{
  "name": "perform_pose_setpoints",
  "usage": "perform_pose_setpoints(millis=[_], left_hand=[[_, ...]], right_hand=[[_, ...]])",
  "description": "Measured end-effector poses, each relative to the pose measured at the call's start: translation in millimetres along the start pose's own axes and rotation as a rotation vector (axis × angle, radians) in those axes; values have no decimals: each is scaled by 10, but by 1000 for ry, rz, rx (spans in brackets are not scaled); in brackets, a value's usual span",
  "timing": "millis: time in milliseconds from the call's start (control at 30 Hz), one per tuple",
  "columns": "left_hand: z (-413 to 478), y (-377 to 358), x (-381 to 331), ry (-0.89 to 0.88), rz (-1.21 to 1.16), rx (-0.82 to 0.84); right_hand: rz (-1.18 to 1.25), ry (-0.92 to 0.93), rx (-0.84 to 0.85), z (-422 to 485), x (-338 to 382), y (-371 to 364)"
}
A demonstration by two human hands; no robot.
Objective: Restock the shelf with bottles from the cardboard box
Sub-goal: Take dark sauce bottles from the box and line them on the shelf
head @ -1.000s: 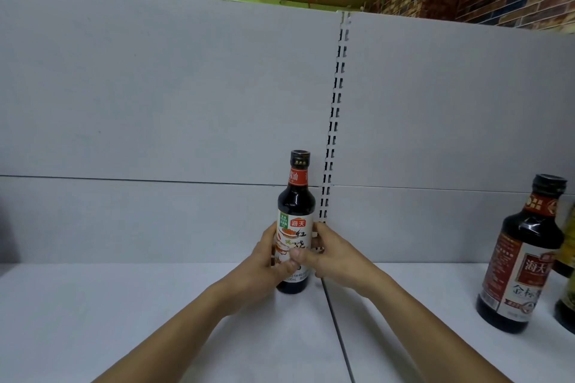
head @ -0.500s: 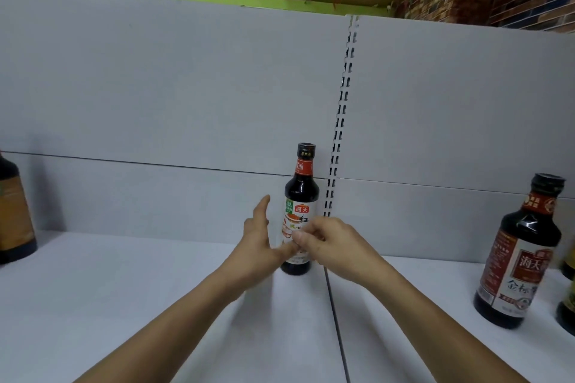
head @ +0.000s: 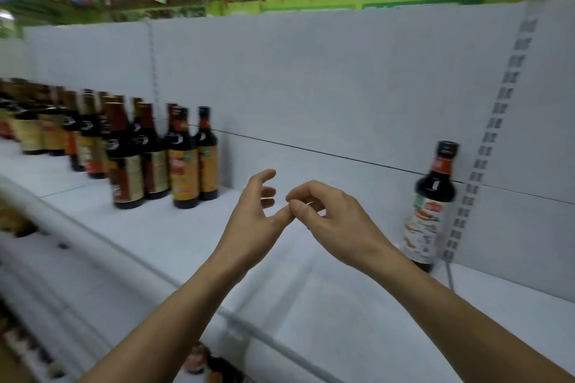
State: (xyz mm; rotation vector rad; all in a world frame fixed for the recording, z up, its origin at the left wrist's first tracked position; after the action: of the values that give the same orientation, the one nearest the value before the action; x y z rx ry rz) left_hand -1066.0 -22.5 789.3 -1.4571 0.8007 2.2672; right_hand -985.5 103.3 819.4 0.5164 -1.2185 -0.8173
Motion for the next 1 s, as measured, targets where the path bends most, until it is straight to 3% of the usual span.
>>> perform_pose_setpoints(millis=[333,567,767,1000], left_hand=[[-1169,1732,398,148,76,-313],[-2199,2639,882,313,139,-387],[-3089,3092,1615,495,149,-474],[-4143,3122,2463,760,37,-587]], right_hand=[[71,242,318,583,1266,-1479],[147,282,464,578,1809,-2815],[290,200,643,371,1950,-4081],[249,158,909,-42,1842,-5463]])
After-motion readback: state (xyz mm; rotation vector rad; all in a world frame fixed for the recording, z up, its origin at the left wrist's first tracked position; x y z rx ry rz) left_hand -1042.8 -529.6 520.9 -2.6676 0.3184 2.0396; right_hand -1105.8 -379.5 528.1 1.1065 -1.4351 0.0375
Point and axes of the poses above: each hand's wrist, its own z-axis towards the middle knuckle, its own y-axis out of the back of the hand, x = y × z, the point moved 5 cm from there along z, towards the middle knuckle, and after that the axes turned 13 degrees about x, right-handed, at the moved point
